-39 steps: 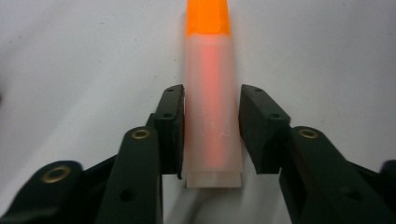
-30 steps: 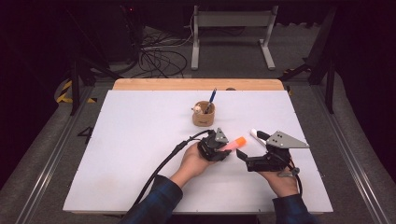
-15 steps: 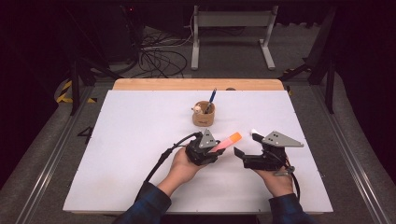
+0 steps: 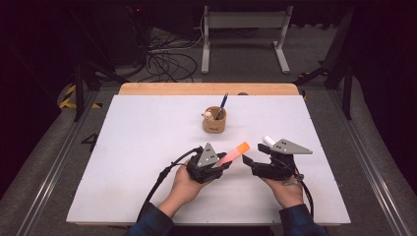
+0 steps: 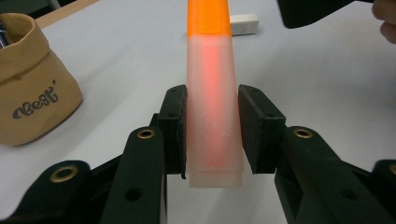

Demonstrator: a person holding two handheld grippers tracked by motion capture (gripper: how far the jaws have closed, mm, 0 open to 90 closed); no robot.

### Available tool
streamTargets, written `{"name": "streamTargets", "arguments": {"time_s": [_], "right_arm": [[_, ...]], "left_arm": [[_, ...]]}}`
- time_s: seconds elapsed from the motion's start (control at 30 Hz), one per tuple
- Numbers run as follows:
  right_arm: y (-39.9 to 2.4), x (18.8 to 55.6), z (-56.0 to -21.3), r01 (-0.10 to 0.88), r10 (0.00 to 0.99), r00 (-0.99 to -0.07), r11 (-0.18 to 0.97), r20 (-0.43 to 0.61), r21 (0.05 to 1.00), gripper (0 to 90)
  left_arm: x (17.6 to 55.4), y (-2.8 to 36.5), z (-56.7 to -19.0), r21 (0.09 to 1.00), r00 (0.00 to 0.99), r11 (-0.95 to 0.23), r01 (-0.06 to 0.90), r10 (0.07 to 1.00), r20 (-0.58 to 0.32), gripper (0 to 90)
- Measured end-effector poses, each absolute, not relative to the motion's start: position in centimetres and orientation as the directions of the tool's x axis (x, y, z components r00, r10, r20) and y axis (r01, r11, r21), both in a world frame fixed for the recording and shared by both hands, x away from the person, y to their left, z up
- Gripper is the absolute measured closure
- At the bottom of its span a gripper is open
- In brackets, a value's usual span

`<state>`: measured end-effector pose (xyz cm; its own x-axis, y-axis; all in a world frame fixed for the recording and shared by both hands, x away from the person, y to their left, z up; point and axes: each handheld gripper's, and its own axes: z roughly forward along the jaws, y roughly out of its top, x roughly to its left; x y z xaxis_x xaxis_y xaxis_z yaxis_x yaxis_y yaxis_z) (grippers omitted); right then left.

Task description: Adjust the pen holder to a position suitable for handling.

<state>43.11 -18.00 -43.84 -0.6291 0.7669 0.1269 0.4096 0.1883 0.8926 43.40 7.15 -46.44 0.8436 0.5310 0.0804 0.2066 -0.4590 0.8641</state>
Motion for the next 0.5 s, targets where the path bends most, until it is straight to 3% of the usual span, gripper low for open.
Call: {"name": "streamTargets", "arguments": {"time_s": [0.5], "right_arm": [[-17.0, 43.3, -44.5, 0.442, 0.735, -0.655, 0.182, 0.177, 0.878, 42.5]], "left_arm": [[41.4, 8.3, -46.9, 0.895, 0.825, -0.413, 0.171, 0.557, 0.1, 65.0]]}}
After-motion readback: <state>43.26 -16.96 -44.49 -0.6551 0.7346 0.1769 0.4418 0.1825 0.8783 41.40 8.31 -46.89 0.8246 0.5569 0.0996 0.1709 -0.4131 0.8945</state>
